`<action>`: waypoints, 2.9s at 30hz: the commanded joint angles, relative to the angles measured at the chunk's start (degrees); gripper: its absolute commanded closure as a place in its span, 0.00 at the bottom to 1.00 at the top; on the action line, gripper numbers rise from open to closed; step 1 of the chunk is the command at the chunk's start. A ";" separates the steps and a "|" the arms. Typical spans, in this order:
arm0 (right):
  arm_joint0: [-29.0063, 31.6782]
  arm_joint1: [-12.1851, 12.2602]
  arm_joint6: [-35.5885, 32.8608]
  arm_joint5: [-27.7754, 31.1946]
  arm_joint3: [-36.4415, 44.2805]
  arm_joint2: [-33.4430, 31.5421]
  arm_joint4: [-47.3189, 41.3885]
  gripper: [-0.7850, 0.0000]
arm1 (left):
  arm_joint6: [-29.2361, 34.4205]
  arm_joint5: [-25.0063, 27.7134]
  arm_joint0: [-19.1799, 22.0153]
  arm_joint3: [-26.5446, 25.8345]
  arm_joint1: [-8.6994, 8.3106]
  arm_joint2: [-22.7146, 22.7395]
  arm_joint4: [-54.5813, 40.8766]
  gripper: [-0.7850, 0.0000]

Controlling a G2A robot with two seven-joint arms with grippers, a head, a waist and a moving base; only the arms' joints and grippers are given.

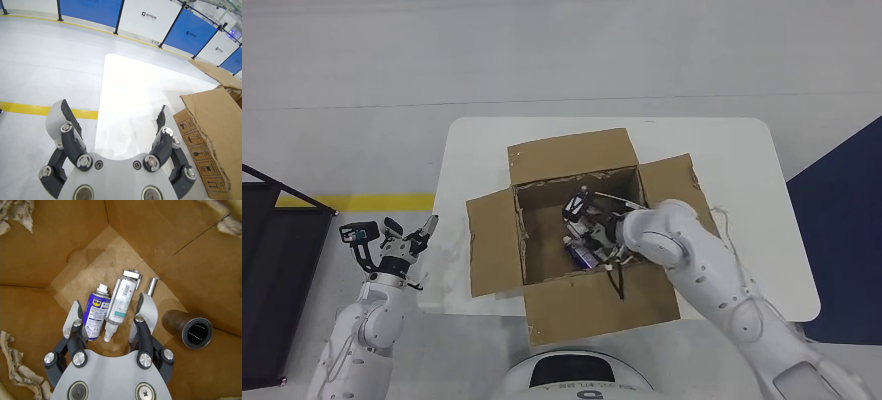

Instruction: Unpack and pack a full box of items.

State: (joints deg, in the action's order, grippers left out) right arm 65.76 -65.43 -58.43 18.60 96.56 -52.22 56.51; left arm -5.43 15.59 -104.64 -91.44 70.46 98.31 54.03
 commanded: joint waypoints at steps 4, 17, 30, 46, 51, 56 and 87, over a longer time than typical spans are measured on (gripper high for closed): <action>-1.40 -0.88 -1.66 -6.61 -2.48 2.98 4.55 0.52 | 0.00 0.00 0.00 0.00 0.00 0.00 0.00 0.00; -5.39 -3.19 -2.04 -10.62 -10.12 7.83 5.28 0.54 | 0.00 0.00 0.00 0.00 0.00 0.00 0.00 0.00; -7.79 -5.09 -1.43 -14.29 -9.99 10.22 6.91 1.00 | 0.00 0.00 0.00 0.00 0.00 0.00 0.00 0.00; 16.13 0.63 14.32 -17.09 25.99 -8.37 21.25 1.00 | 0.00 0.00 0.00 0.00 0.00 0.00 0.00 0.00; 18.29 0.58 15.46 -20.95 29.13 -9.71 23.69 1.00 | 0.00 0.00 0.00 0.00 0.00 0.00 0.00 0.00; 18.29 0.58 15.46 -20.95 29.13 -9.71 23.69 1.00 | 0.00 0.00 0.00 0.00 0.00 0.00 0.00 0.00; 34.59 2.64 13.43 -15.73 31.64 -53.90 1.65 1.00 | 0.00 0.00 0.00 0.00 0.00 0.00 0.00 0.00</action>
State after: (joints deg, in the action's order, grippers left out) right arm 100.35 -62.79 -45.00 2.88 128.20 -106.08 58.19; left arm -5.43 15.59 -104.64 -91.44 70.46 98.31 54.03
